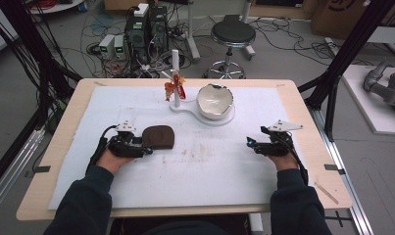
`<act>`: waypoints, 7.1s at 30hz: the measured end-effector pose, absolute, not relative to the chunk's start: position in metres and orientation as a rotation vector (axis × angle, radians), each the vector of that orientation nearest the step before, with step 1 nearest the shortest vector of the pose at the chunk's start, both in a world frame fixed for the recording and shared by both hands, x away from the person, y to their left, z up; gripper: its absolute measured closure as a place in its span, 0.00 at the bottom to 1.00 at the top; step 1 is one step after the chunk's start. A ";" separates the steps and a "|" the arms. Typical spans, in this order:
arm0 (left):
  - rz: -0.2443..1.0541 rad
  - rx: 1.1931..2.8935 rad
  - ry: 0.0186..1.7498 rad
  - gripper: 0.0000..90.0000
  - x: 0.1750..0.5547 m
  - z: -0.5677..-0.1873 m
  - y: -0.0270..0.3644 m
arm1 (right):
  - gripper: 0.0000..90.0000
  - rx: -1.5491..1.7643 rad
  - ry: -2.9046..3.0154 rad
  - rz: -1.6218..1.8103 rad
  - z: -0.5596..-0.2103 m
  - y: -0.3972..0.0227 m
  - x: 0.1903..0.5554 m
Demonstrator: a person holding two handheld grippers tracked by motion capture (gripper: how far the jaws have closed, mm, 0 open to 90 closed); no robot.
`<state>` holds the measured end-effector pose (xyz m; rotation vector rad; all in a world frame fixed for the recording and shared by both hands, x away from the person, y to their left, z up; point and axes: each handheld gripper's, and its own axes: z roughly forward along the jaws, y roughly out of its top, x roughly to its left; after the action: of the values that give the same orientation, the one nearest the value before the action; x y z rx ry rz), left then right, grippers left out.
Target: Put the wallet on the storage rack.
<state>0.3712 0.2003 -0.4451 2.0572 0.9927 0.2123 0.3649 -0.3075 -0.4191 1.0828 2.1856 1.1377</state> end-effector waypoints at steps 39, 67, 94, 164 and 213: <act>0.109 2.006 0.886 0.39 0.398 -0.442 0.167 | 0.28 1.064 2.242 1.213 -0.419 -0.292 0.365; 0.253 2.006 0.689 0.61 0.371 -0.432 0.150 | 0.41 0.672 2.701 1.387 -0.441 -0.129 0.382; 0.010 1.904 0.824 0.59 0.385 -0.439 0.168 | 0.46 0.517 2.658 1.317 -0.439 -0.121 0.377; 0.353 1.689 0.979 0.21 0.378 -0.423 0.240 | 0.75 0.776 2.159 1.522 -0.353 -0.242 0.471; 0.451 1.620 0.952 0.21 0.373 -0.414 0.245 | 0.26 0.996 2.122 1.271 -0.402 -0.316 0.377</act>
<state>0.3730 0.2446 -0.4144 1.6198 0.9521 0.4507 0.3768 -0.3164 -0.4018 0.9964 2.1217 1.2713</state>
